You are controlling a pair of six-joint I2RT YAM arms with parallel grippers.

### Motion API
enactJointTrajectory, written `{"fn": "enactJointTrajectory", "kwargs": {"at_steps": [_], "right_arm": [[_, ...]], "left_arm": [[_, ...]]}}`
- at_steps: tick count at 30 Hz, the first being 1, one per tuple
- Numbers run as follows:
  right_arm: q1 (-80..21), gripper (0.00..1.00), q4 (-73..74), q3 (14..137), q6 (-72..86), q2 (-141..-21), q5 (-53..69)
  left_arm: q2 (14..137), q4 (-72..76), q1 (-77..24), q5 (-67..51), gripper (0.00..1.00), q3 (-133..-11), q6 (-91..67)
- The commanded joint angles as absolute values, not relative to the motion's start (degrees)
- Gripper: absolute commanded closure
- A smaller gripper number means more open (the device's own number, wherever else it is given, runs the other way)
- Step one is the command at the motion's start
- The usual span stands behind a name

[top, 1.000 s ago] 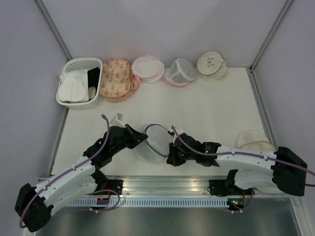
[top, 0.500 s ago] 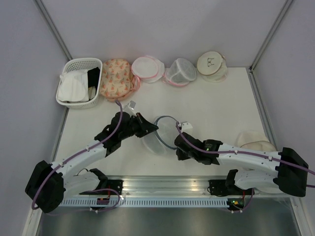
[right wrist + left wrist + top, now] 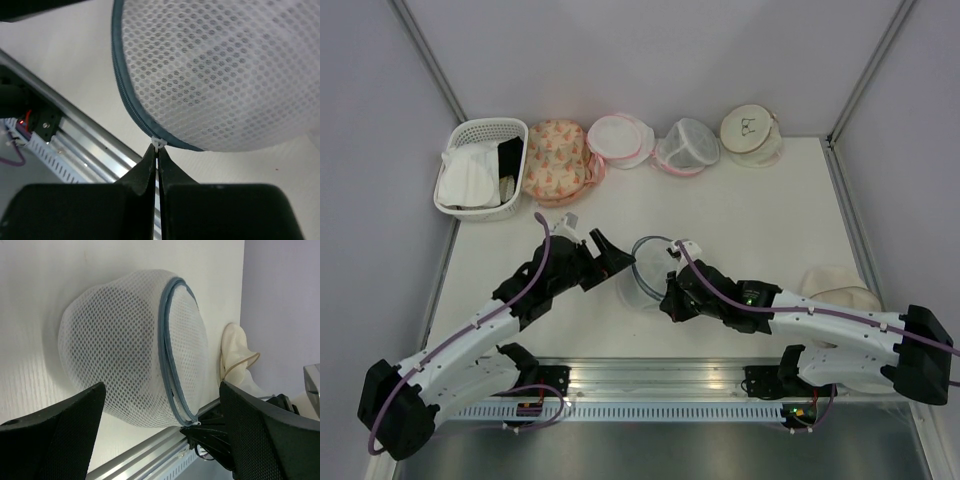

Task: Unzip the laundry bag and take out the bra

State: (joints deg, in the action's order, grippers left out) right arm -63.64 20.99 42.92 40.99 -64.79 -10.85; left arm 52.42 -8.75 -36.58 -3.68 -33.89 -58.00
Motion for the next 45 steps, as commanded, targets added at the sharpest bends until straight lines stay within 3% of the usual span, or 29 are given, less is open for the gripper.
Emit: {"fn": "enactJointTrajectory", "kwargs": {"at_steps": [1, 7, 11, 13, 14, 16, 17, 20, 32, 42, 45], "right_arm": [[-63.9, 0.99, 12.1, 43.8, 38.2, -66.1, -0.5], [-64.0, 0.99, 5.5, 44.2, 37.2, -70.2, 6.2], [-64.0, 1.00, 4.7, 44.8, 36.8, -72.7, 7.5], [-63.9, 1.00, 4.6, 44.8, 36.8, -72.9, 7.4], [-63.9, 1.00, 4.7, 44.7, 36.8, -72.6, 7.3], [-63.9, 0.99, 5.4, 44.6, 36.7, -72.2, 6.8], [-63.9, 1.00, 5.6, 44.6, 36.7, -71.6, 6.5], [-63.9, 1.00, 7.4, 44.2, 36.6, -70.7, 5.3], [-64.0, 1.00, 23.1, 42.0, 36.3, -66.3, 0.4], [-64.0, 1.00, 32.9, 43.3, 41.2, -67.7, -14.8], [-63.8, 1.00, 33.6, 44.1, 42.1, -68.7, -17.7]], "left_arm": [[50.7, -9.1, -38.5, -6.8, 0.03, -31.0, -62.7], [53.2, -4.3, -41.8, -8.3, 0.04, -31.0, -64.2], [56.2, -1.1, -43.1, -9.4, 0.15, -32.1, -63.1], [57.6, -0.4, -43.5, -9.3, 0.33, -32.1, -62.6], [57.8, -0.4, -43.6, -9.2, 0.50, -31.7, -62.5], [58.3, 1.5, -43.6, -9.0, 0.68, -31.0, -62.2], [58.3, 1.5, -43.6, -8.9, 0.84, -30.7, -62.2], [57.7, 1.5, -43.6, -7.7, 0.98, -29.6, -62.4], [51.0, -4.0, -43.6, 1.9, 0.98, -27.9, -65.7], [49.0, -4.7, -43.6, 1.6, 0.98, -26.5, -67.6], [48.9, -4.3, -43.6, 0.8, 0.74, -26.4, -67.2]]}}
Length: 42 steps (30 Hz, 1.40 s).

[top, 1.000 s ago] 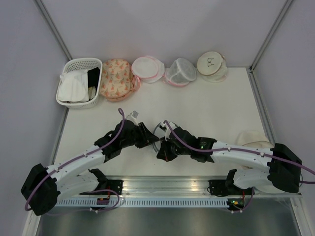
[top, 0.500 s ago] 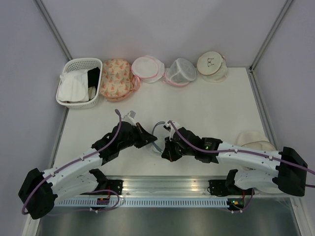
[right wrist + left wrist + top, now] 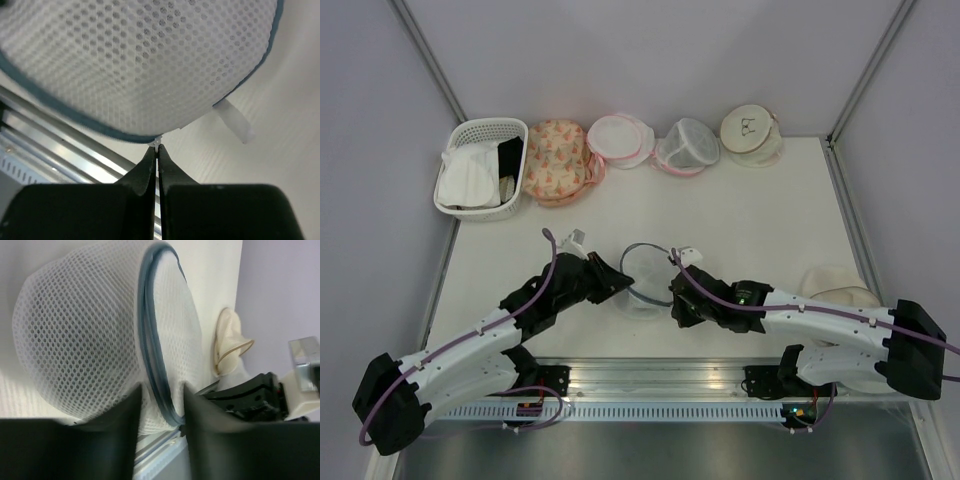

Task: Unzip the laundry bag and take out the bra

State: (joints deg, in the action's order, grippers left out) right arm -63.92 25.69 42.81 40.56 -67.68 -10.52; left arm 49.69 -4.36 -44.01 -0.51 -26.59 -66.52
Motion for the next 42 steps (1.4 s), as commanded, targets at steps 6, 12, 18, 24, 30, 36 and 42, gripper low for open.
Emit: {"fn": "enactJointTrajectory", "kwargs": {"at_steps": [6, 12, 18, 24, 30, 36, 42], "right_arm": [[-63.2, 0.99, 35.3, 44.7, 43.4, -69.6, -21.9], [-61.8, 1.00, 34.5, 42.9, 43.9, -70.0, -22.7], [-60.1, 1.00, 33.4, 41.5, 43.9, -70.8, -21.7], [-59.8, 1.00, 31.9, 41.0, 43.2, -71.0, -20.1], [-59.7, 1.00, 30.2, 40.2, 42.5, -70.7, -18.5], [-59.8, 0.99, 28.1, 39.4, 42.1, -70.6, -16.9], [-59.7, 0.99, 27.9, 39.2, 42.1, -70.4, -17.0]], "left_arm": [[46.2, -6.8, -43.6, 3.3, 0.12, -25.4, -66.7], [41.1, -9.8, -43.6, 10.6, 0.10, -19.9, -68.0], [37.9, -4.2, -43.5, 13.4, 0.14, -13.1, -67.7], [42.6, 15.8, -43.5, 8.9, 0.17, -6.0, -65.8], [54.2, 32.2, -43.5, 4.0, 0.20, -6.2, -64.7], [65.8, 36.8, -43.5, 0.4, 0.39, -10.8, -65.2], [66.9, 38.9, -43.5, -1.3, 0.79, -10.7, -65.6]]}}
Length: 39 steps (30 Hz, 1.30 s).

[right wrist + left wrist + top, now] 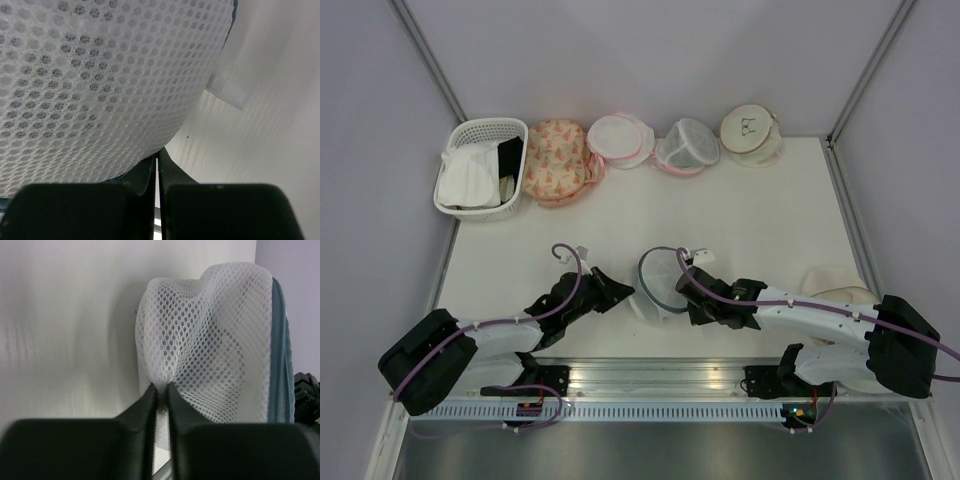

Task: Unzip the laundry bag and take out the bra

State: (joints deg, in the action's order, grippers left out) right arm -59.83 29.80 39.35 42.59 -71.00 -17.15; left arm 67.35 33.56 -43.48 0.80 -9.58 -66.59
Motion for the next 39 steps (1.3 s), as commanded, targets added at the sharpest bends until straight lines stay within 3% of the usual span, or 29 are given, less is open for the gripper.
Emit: {"fn": "enactJointTrajectory", "kwargs": {"at_steps": [1, 5, 6, 7, 8, 10, 14, 19, 28, 39], "right_arm": [[-59.8, 1.00, 28.5, 39.4, 42.7, -70.2, -18.4], [-59.7, 0.98, 35.7, 41.3, 46.4, -69.4, -25.2], [-59.7, 0.90, 37.7, 42.7, 47.4, -69.1, -26.8], [-59.7, 0.62, 39.6, 43.5, 49.0, -68.7, -28.5], [-59.6, 0.52, 42.7, 44.3, 49.4, -67.3, -30.5], [-59.7, 0.38, 44.9, 46.8, 48.8, -65.3, -31.1], [-60.0, 0.29, 44.3, 51.3, 43.5, -58.2, -26.0], [-60.0, 0.28, 41.6, 56.4, 39.7, -58.9, -21.4], [-62.1, 0.28, 35.4, 66.5, 36.1, -72.2, -17.4], [-64.2, 0.28, 45.3, 72.9, 38.7, -85.0, -26.9]], "left_arm": [[66.4, 38.7, -43.5, -1.1, 0.94, -10.5, -65.3], [62.1, 34.1, -43.5, -0.3, 0.98, -9.7, -65.1], [59.6, 33.1, -43.5, 1.3, 0.98, -9.5, -65.1], [58.5, 31.9, -43.5, 1.9, 0.98, -9.5, -64.7], [57.1, 29.2, -43.5, 2.4, 0.98, -9.6, -64.4], [53.3, 26.0, -43.5, 3.7, 0.98, -10.1, -63.6], [48.9, 19.5, -43.5, 5.5, 0.98, -11.0, -62.1], [47.5, 18.1, -43.5, 5.1, 0.98, -10.6, -62.2], [46.3, 17.3, -43.5, 4.1, 0.98, -11.6, -62.1], [43.2, 15.6, -43.5, 4.8, 0.98, -10.9, -62.4]]}}
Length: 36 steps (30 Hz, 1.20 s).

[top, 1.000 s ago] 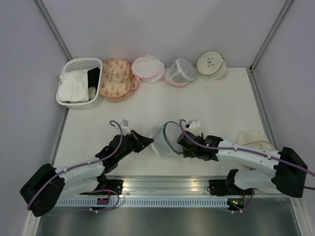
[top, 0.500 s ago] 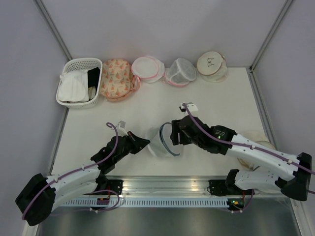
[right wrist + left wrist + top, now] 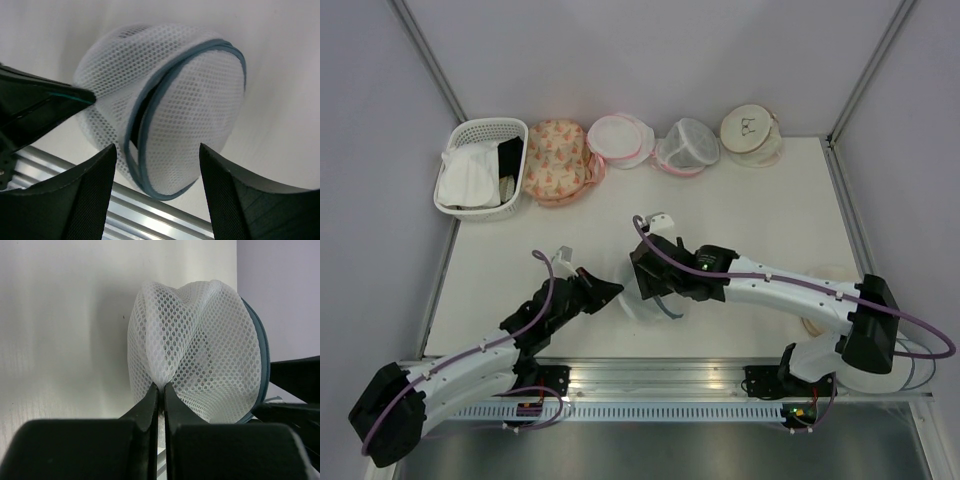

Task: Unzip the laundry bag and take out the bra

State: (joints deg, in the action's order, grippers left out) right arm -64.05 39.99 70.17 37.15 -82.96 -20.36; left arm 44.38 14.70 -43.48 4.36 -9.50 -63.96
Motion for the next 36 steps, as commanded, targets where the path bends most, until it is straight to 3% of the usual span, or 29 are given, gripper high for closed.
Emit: {"fn": "enactJointTrajectory", "kwargs": {"at_steps": [1, 15, 18, 24, 30, 36], "right_arm": [[-64.2, 0.28, 48.1, 72.9, 39.5, -85.7, -28.5], [-56.9, 0.26, 70.3, 63.3, 55.4, -75.2, -48.9], [-56.8, 0.28, 65.0, 62.5, 50.1, -72.3, -44.2], [-57.0, 0.32, 36.3, 56.7, 38.0, -64.3, -20.2], [-57.3, 0.34, 21.4, 51.7, 38.4, -70.0, -5.5], [-57.5, 0.37, 14.8, 49.7, 38.8, -75.1, -2.3]], "left_arm": [[42.7, 15.4, -43.5, 4.9, 0.98, -10.8, -62.4], [35.8, 10.5, -43.5, 6.4, 0.98, -5.9, -63.4], [35.4, 11.2, -43.5, 6.2, 0.98, -3.9, -64.1], [37.7, 16.3, -43.5, 4.6, 0.98, -1.2, -63.9], [38.9, 18.7, -43.5, 3.8, 0.98, -0.4, -64.2], [38.5, 18.7, -43.5, 3.7, 0.98, -0.4, -64.1]]}}
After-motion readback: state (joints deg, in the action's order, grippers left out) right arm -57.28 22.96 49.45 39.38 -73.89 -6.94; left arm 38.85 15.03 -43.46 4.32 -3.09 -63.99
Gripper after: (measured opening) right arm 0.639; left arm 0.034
